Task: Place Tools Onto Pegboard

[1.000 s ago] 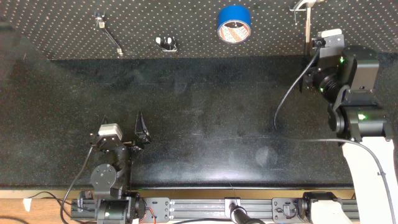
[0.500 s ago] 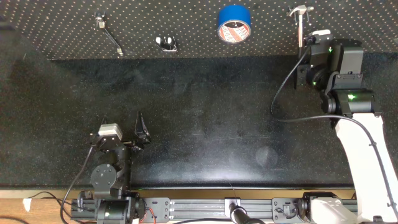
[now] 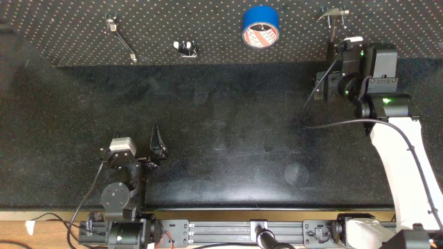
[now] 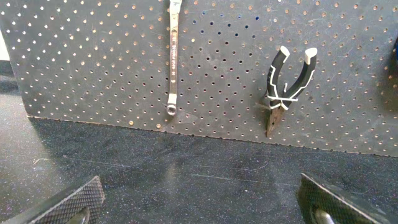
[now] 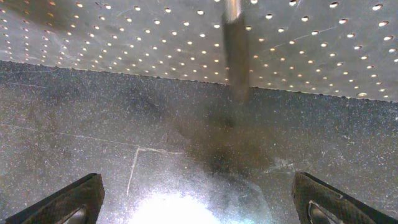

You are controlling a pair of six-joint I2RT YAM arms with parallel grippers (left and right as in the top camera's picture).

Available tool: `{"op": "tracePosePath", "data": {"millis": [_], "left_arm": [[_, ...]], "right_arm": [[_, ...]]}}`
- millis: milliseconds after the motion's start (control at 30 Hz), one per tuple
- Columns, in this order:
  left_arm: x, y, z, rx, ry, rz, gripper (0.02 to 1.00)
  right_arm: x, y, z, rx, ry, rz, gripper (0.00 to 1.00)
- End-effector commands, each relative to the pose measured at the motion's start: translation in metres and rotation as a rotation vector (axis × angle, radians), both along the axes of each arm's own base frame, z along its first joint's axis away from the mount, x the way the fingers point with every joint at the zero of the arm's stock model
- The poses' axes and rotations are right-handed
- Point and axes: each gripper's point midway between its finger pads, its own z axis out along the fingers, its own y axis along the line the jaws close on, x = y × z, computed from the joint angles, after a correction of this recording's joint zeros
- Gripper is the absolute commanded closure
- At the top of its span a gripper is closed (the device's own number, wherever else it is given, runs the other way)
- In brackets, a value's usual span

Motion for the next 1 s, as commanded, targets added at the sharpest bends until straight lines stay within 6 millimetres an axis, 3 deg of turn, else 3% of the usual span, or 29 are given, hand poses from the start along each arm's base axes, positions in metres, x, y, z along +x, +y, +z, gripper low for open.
{"op": "tracePosePath", "data": {"millis": [33, 100, 267, 367, 433, 633, 833, 1000], "left_arm": [[0.000, 0.000, -0.001, 0.012, 0.004, -0.002, 0.023], [0.000, 0.000, -0.002, 0.012, 0.004, -0.002, 0.023], [0.000, 0.000, -0.001, 0.012, 0.004, -0.002, 0.023], [0.000, 0.000, -0.001, 0.012, 0.004, -0.002, 0.023], [0.000, 0.000, -0.002, 0.012, 0.004, -0.002, 0.023], [0.000, 0.000, -0.001, 0.012, 0.004, -0.002, 0.023], [0.000, 0.000, -0.001, 0.012, 0.004, -0.002, 0.023], [0.000, 0.000, -0.001, 0.012, 0.004, -0.002, 0.023]], "right_arm": [[-0.006, -0.001, -0.005, -0.017, 0.027, 0.003, 0.016], [-0.021, -0.001, -0.010, -0.020, -0.018, 0.001, 0.018], [-0.072, 0.000, -0.058, -0.013, -0.296, -0.009, 0.018], [-0.100, 0.000, -0.065, -0.015, -0.501, -0.010, 0.018], [-0.108, 0.000, -0.068, -0.016, -0.532, -0.011, 0.020], [-0.128, -0.001, -0.061, 0.012, -0.543, -0.036, 0.020], [-0.135, 0.004, -0.003, 0.073, -0.785, -0.039, 0.025], [-0.135, 0.004, -0.003, 0.072, -0.783, -0.040, 0.020]]}}
